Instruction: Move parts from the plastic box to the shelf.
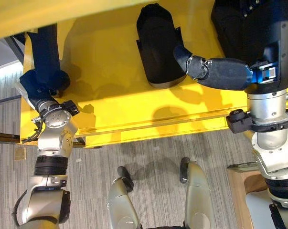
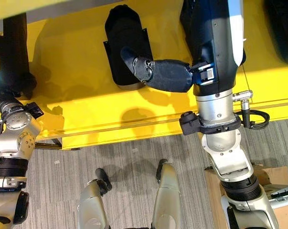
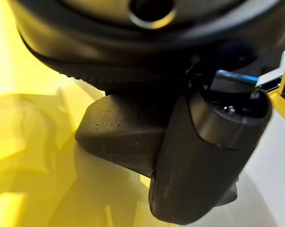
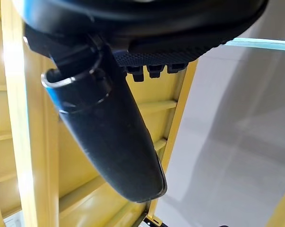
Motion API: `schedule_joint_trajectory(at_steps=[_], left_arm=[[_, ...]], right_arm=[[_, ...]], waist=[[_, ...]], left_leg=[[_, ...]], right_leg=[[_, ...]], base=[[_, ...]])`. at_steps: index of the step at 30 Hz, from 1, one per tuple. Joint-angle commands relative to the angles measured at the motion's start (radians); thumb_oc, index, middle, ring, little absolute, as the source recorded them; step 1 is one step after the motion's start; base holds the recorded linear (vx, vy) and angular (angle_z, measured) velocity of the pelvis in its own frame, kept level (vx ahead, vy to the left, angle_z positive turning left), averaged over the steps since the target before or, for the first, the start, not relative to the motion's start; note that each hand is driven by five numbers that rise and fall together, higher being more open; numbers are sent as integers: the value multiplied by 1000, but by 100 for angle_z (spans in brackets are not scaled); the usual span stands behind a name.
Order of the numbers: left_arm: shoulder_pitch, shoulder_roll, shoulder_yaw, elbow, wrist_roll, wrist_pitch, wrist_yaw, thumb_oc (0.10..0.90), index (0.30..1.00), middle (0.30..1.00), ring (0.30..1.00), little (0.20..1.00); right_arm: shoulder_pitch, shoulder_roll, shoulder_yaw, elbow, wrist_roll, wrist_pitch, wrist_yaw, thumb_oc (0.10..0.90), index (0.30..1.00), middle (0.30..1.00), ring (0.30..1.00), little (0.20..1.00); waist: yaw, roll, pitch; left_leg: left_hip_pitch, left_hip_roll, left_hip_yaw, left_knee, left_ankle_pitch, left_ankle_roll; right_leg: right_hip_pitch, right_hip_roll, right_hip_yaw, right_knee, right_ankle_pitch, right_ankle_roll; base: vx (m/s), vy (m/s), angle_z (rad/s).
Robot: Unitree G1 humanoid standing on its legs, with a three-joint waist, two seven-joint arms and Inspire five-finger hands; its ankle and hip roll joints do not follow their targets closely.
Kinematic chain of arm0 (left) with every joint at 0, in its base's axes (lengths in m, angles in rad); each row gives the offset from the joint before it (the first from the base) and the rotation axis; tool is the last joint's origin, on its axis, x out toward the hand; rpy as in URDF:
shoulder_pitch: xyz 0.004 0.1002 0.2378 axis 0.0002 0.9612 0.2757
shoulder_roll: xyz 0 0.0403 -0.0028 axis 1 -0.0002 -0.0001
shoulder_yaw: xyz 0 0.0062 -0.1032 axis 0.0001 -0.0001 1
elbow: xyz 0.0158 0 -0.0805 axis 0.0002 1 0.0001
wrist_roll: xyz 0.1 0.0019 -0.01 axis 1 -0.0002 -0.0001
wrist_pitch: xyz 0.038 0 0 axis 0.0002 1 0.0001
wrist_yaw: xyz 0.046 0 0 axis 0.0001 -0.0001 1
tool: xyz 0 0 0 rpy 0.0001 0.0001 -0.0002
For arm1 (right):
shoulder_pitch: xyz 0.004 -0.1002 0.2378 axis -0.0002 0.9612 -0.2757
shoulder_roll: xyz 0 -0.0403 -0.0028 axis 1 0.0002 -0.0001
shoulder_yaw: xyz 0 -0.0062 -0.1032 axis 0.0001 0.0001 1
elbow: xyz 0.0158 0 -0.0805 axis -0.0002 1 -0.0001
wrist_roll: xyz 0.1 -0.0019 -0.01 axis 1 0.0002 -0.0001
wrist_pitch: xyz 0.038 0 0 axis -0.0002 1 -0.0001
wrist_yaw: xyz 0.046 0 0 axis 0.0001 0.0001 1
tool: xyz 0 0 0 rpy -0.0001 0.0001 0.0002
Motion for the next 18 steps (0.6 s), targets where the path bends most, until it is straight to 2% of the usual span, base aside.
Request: schedule_joint_trajectory(at_steps=[1,2,3,4,7,8,9,10,11,13,15,17,18], left_arm=[[3,10,8,-83,-16,25,-9,400,300,300,300,300],[7,5,6,-86,-27,31,-13,451,371,371,371,371],[7,5,7,-87,-28,31,-13,627,618,618,618,618],[15,-5,3,-83,-47,47,-32,900,1000,1000,1000,1000],[17,-13,-4,-92,-67,80,-46,900,1000,1000,1000,1000],[7,-18,-14,-84,-68,95,-61,900,1000,1000,1000,1000],[4,-17,-14,-82,-67,97,-64,900,1000,1000,1000,1000],[-2,-18,-19,-78,-63,108,-74,900,1000,1000,1000,1000],[-21,-13,-40,-70,-68,121,-92,900,1000,1000,1000,1000],[-50,-2,-73,-56,-102,101,-116,900,1000,1000,1000,1000],[-66,2,-94,-59,-124,92,-132,900,1000,1000,1000,1000],[-66,-7,-103,-74,-145,85,-159,900,1000,1000,1000,1000],[-66,-8,-105,-79,-145,84,-161,900,1000,1000,1000,1000]], right_arm=[[-131,59,-59,-115,-29,-65,-33,900,1000,1000,1000,1000],[-131,60,-56,-117,-33,-62,-36,900,1000,1000,1000,1000],[-131,60,-56,-117,-33,-62,-36,900,1000,1000,1000,1000],[-131,61,-52,-117,-43,-60,-34,900,1000,1000,1000,1000],[-124,56,-52,-120,-42,-57,-35,900,1000,1000,1000,1000],[-155,47,-40,-115,-44,-18,-47,900,1000,1000,1000,1000],[-163,46,-36,-114,-46,-11,-50,900,1000,1000,1000,1000],[-181,43,-30,-110,-48,6,-55,900,1000,1000,1000,1000],[-236,33,-11,-91,-53,55,-77,900,1000,1000,1000,1000],[-333,15,25,-39,-64,122,-114,900,1000,1000,1000,1000],[-406,12,54,18,-77,163,-142,900,1000,1000,1000,1000],[-449,21,67,63,-94,183,-153,900,1000,1000,1000,1000],[-458,22,70,71,-97,188,-155,900,1000,1000,1000,1000]], waist=[[-19,-8,-15],[-18,-8,-15],[-18,-8,-15],[-17,-8,-15],[-19,-9,-15],[-14,-12,-15],[-14,-10,-15],[-10,-11,-15],[3,-9,-16],[27,0,-16],[45,6,-16],[63,10,-18],[65,12,-15]], left_leg=[[8,-38,42,11,-84,54],[9,-39,42,9,-83,54],[10,-39,42,9,-83,54],[11,-39,42,9,-81,54],[11,-38,41,13,-85,56],[23,-48,26,25,-109,45],[15,-42,38,17,-88,56],[24,-49,25,25,-106,45],[28,-53,19,25,-107,45],[34,-60,5,22,-106,49],[38,-66,-9,23,-109,53],[41,-72,-21,22,-112,56],[35,-67,-14,16,-95,67]], right_leg=[[93,-23,-63,-25,-81,50],[95,-23,-64,-26,-82,50],[95,-23,-64,-26,-82,50],[97,-23,-65,-26,-83,51],[99,-19,-63,-22,-87,48],[117,-25,-59,-12,-112,56],[107,-22,-67,-17,-96,46],[120,-26,-61,-13,-113,55],[127,-30,-67,-11,-115,50],[135,-33,-80,-8,-113,41],[146,-37,-94,-7,-113,34],[153,-40,-104,-7,-112,29],[148,-40,-114,-9,-97,19]], base=[[0,0,0],[0,0,0],[0,0,0],[0,0,0],[34,-3,0],[0,0,0],[101,-12,4],[26,-40,6],[100,-49,7],[39,-88,5],[37,-92,18],[-7,-77,32],[-46,-62,26]])
